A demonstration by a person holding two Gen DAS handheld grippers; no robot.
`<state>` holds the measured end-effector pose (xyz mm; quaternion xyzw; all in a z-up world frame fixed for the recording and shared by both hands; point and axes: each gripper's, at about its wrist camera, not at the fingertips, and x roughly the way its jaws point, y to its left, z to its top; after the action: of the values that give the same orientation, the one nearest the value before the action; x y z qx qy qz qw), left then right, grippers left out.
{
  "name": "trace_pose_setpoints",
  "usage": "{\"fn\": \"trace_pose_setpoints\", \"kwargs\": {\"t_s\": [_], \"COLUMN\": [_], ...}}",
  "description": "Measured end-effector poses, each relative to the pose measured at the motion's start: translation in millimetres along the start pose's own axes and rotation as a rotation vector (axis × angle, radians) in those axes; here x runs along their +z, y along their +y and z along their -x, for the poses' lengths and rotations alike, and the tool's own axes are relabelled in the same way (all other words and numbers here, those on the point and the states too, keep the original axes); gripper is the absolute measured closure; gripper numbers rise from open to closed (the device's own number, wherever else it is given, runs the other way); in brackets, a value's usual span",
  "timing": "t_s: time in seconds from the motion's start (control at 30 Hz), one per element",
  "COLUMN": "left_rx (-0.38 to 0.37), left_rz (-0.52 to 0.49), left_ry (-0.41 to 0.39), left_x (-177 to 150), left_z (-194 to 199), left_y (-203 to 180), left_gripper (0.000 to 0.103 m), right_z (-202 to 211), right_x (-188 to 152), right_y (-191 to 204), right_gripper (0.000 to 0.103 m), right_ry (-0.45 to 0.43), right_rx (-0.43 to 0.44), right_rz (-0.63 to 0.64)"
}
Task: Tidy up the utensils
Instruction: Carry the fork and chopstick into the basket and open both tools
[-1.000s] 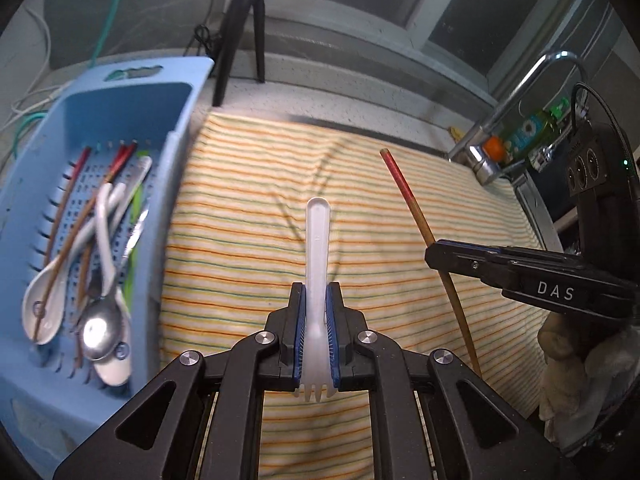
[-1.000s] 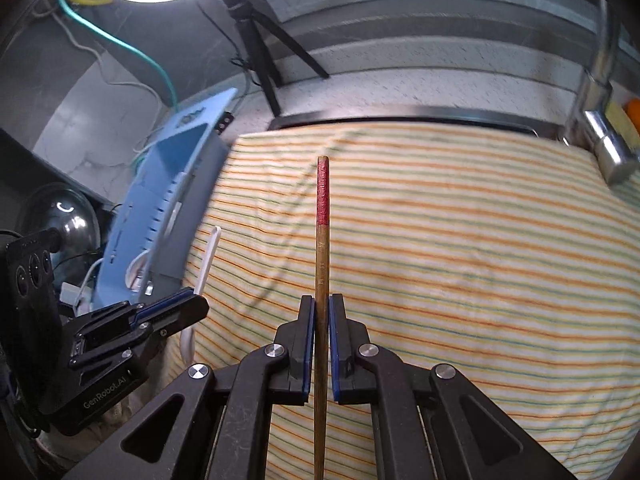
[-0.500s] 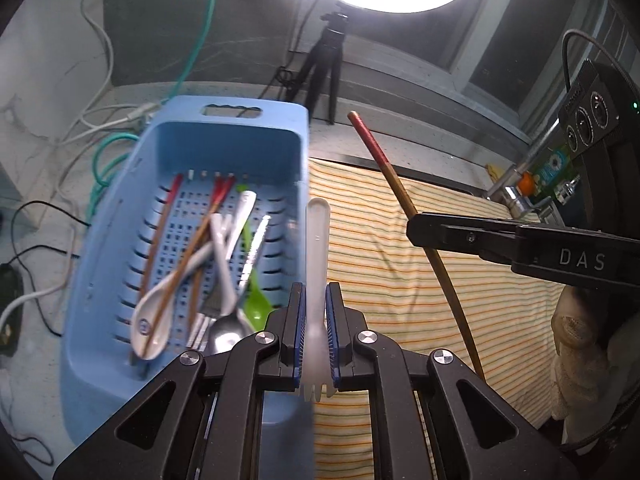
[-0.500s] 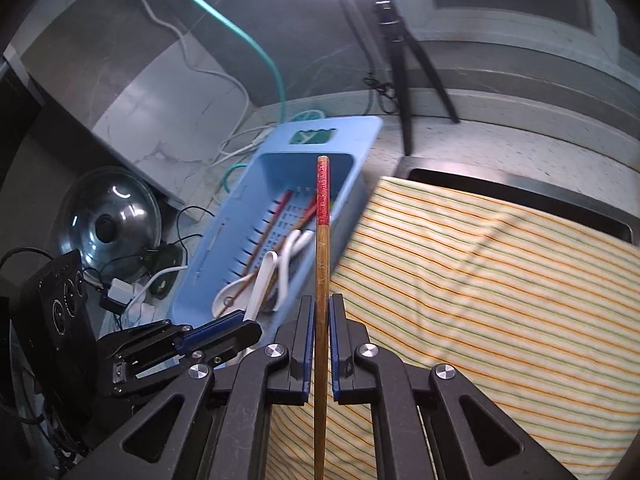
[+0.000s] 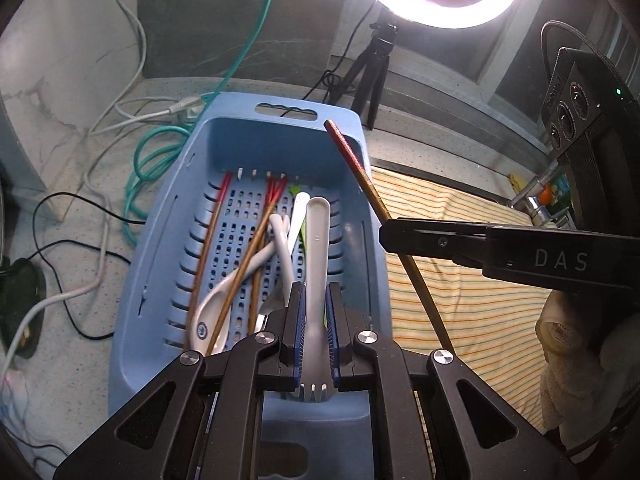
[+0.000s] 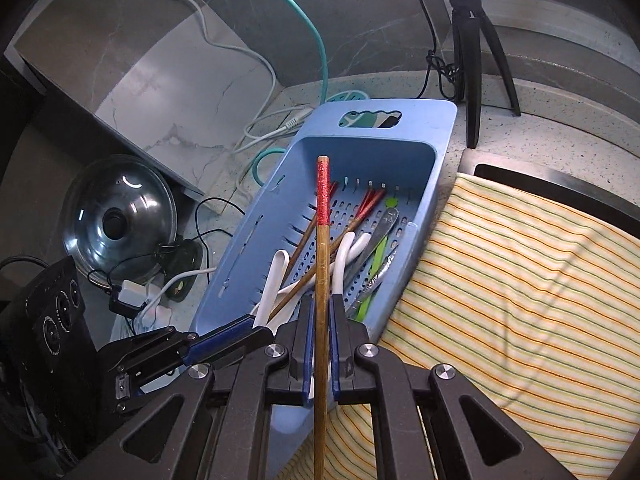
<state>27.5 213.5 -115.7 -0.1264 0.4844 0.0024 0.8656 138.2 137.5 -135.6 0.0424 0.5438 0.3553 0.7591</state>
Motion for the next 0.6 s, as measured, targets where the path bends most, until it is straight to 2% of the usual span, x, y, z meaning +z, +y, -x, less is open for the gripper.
{"fn": "trace_pose_setpoints", "kwargs": {"t_s": [0.43, 0.47, 0.5, 0.53, 0.6], "left_rx": [0.019, 0.027, 0.032, 0.032, 0.029], "left_rz": [0.014, 0.019, 0.025, 0.029, 0.029], "left_ry": [0.007, 0.012, 0.012, 0.012, 0.013], "left_x": [5.5, 5.7, 5.8, 5.8, 5.4], "left_z": [-4.6, -5.5, -5.7, -5.7, -5.5], "left_y": [13.7, 15.3, 17.0, 18.0, 19.1], "left_gripper": [0.093, 0.088, 0.087, 0.087, 0.087], "right_z": [-20.4, -21.7, -22.5, -23.3, -24.0], "right_x": [10.2, 10.6, 10.7, 10.9, 10.5], "right_y": [14.8, 15.3, 15.1, 14.5, 13.5], "right_gripper": [0.095, 0.091, 0.088, 0.080, 0.074], "right_ry": [0.004, 0.006, 0.009, 0.011, 0.007], "right_rx": [-0.048, -0.048, -0.050, -0.054, -0.058], "right_rz": [0.041, 0.039, 0.035, 0.031, 0.025]}}
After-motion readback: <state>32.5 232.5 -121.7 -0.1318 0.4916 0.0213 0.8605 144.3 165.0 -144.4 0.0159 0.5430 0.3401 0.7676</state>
